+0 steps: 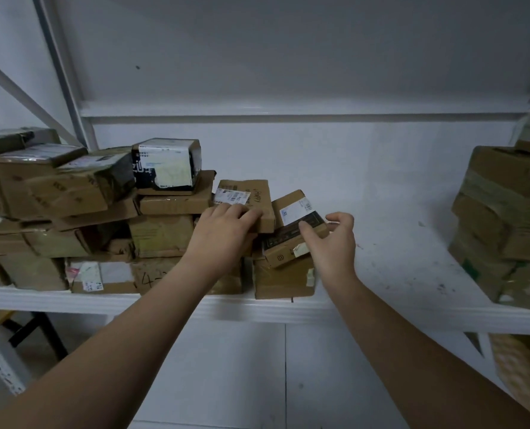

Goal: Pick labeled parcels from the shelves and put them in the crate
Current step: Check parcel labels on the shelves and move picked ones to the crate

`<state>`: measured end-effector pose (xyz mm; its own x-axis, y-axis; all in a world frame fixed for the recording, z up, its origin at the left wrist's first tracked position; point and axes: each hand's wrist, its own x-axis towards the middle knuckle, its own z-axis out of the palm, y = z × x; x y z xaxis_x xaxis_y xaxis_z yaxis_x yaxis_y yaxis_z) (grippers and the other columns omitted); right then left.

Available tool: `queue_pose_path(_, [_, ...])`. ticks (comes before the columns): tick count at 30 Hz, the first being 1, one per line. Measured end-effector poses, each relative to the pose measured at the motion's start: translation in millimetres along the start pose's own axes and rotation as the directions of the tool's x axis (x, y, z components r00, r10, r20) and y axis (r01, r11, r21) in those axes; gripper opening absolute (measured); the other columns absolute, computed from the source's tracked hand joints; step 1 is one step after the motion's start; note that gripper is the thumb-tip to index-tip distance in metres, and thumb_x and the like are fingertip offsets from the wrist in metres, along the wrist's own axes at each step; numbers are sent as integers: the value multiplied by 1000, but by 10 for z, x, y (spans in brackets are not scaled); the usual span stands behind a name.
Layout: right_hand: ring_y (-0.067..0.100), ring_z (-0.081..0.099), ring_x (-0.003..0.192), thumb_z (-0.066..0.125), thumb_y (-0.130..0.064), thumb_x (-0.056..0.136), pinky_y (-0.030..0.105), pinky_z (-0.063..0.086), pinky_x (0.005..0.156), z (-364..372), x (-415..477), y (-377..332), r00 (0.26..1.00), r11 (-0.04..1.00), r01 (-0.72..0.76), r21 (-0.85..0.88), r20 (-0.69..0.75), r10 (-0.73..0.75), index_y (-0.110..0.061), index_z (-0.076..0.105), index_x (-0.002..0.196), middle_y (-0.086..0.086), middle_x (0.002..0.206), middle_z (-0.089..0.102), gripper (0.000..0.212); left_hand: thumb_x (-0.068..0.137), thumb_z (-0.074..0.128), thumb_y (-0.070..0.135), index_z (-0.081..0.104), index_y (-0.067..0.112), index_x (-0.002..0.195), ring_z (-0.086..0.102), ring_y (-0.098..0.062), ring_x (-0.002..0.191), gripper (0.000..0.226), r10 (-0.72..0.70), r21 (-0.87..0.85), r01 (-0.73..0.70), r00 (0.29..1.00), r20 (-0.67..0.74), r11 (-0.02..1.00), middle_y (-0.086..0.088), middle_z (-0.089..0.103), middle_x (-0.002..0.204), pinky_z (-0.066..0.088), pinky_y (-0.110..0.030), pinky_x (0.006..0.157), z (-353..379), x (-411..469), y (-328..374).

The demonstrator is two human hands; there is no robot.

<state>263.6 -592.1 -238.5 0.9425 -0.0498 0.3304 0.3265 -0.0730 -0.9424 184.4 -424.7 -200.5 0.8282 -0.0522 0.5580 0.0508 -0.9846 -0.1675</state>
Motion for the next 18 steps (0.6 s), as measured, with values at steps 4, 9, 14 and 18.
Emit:
queue_pose_path(4, [12, 56, 97, 65, -35, 88, 18, 48, 74, 0, -45, 29, 996, 960, 35, -277, 93, -10, -21, 52, 121, -1, 115, 58, 37, 89, 60, 29, 56, 18, 127, 56, -32, 108, 40, 13, -19, -13, 999, -30, 1000, -8, 62, 120, 41, -42, 88, 32, -21, -22])
queue_pose_path(9, [24, 46, 115, 48, -44, 95, 35, 34, 90, -41, -70, 84, 978, 702, 200, -684, 185, -98, -25, 59, 124, -1, 121, 61, 36, 91, 56, 37, 53, 19, 130, 53, -29, 113, 43, 9, -32, -10, 1000, -28, 999, -6, 59, 124, 39, -41, 94, 43, -39, -17])
queue_pose_path(14, [23, 46, 114, 45, -41, 96, 38, 39, 94, -40, -1, -42, 951, 598, 295, -746, 289, -109, -25, 59, 123, 2, 123, 59, 34, 93, 50, 43, 49, 20, 133, 50, -27, 117, 46, -8, -56, 7, 1000, -14, 998, -5, 56, 128, 36, -40, 97, 11, -39, -18])
queue_pose_path(18, [23, 47, 113, 46, -40, 96, 36, 37, 93, -68, 43, -160, 931, 521, 357, -775, 344, -124, -22, 57, 125, 3, 122, 58, 36, 93, 45, 47, 52, 20, 130, 51, -27, 115, 46, -9, -53, 9, 1000, 1, 999, -4, 57, 124, 36, -40, 96, -25, -32, -19])
